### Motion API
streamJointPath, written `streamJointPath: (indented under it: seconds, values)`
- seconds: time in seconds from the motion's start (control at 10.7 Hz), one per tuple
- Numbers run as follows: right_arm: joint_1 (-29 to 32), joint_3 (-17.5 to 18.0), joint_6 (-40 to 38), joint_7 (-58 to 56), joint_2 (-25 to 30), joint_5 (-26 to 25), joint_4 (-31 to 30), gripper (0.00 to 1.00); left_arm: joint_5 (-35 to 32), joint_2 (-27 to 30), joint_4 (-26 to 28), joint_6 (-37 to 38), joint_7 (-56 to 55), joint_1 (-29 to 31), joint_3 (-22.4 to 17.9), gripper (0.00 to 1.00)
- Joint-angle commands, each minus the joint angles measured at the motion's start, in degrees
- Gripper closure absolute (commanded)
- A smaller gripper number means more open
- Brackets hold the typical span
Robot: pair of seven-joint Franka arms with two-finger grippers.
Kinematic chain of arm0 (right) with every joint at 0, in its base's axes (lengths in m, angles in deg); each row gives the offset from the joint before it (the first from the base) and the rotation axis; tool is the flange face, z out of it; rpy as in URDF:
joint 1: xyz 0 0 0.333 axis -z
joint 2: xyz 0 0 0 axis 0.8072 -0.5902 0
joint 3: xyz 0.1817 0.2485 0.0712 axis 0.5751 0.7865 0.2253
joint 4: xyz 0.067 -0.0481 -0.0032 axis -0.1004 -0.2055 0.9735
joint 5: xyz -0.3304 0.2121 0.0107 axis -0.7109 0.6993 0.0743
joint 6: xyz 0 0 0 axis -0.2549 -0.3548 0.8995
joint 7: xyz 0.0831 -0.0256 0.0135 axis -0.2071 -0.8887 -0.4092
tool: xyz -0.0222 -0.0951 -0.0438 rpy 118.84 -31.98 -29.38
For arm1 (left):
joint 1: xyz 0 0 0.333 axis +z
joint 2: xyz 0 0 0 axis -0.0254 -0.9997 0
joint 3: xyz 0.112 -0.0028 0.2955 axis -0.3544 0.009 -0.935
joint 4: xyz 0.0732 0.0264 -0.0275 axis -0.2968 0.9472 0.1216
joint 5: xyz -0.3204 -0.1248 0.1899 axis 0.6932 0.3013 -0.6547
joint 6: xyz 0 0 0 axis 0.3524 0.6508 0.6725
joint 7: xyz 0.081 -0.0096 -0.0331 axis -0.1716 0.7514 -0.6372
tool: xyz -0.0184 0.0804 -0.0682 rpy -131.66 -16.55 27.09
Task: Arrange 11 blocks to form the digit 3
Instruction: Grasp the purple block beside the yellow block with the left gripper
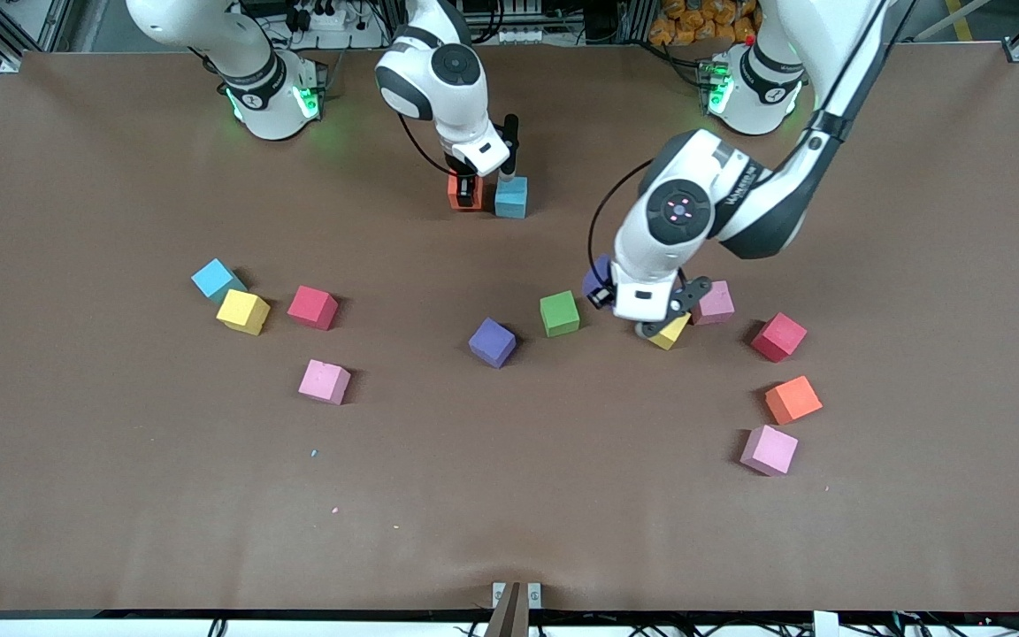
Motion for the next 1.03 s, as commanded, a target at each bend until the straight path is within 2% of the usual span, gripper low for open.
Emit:
streamJointPath:
  seconds: [0.0, 0.65, 0.93]
  values:
    - [-1.8, -0.5, 0.1, 2.6, -2.4, -0.7, 2.3, 0.82, 1.3, 1.3, 0.6, 1.3, -0.4, 2.8, 0.6, 1.0]
    - [-1.9, -0.5, 0.9, 2.7, -5.6, -0.8, 4.6, 0.82, 3.5, 1.6, 0.6, 3.6, -0.5, 6.6, 0.5, 1.0]
    - [-1.9, -0.5, 0.8, 2.7, -6.7, -0.8, 5.9, 0.82, 4.7, 1.7, 1.3, 4.6, -1.6, 6.5, 0.6, 1.0]
